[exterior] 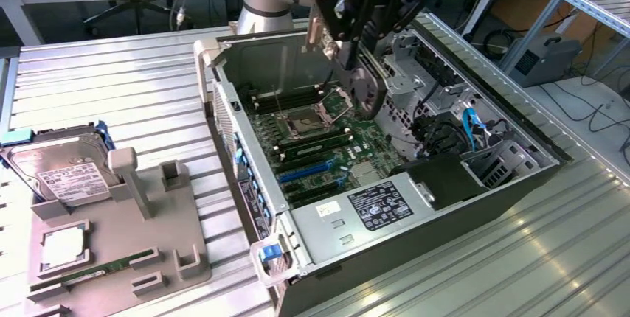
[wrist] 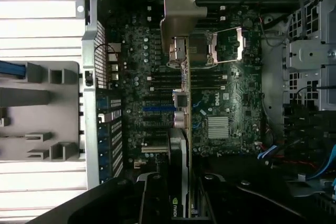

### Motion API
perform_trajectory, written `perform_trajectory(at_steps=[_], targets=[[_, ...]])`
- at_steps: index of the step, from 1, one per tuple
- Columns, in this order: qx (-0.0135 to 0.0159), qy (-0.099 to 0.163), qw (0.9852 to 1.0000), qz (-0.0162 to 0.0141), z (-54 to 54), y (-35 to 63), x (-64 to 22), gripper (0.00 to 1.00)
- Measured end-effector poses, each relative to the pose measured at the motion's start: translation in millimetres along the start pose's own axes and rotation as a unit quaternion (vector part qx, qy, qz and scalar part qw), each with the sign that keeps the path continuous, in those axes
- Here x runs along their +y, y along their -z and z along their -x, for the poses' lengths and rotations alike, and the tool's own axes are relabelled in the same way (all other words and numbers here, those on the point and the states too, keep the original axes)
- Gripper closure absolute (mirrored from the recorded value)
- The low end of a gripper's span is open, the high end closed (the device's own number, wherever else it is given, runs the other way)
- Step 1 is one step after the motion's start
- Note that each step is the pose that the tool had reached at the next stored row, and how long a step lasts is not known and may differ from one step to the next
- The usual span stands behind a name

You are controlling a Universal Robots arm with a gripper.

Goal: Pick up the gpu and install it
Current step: 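Pick up the gpu and move the gpu toward the slot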

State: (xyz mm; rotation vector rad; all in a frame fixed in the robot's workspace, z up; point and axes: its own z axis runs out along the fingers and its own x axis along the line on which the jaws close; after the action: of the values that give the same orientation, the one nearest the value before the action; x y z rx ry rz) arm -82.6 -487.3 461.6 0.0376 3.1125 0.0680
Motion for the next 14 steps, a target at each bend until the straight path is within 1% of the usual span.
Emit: perform_trajectory(at_steps=[3,4,6,8,10,11,12,13,14], targets=[[0.0,0.0,1.0,0.0,26.5,-0.7,0.6,0.73],[0.0,0.0,1.0,0.0,29.3,-0.8,0.7,0.73],[0.0,0.0,1.0,0.0,38.8,-1.1,0.9,0.73],[0.0,0.0,1.0,0.0,52.0,-1.5,1.2,0.73],[0.0,0.0,1.0,0.0,62.6,-1.8,1.5,0.73],[0.0,0.0,1.0,0.0,69.7,-2.0,1.6,0.73],[0.0,0.0,1.0,0.0,81.5,-2.3,1.9,0.73],[0.0,0.0,1.0,-0.0001,87.6,-2.5,2.1,0.73],[0.0,0.0,1.0,-0.0001,98.2,-2.8,2.4,0.73]])
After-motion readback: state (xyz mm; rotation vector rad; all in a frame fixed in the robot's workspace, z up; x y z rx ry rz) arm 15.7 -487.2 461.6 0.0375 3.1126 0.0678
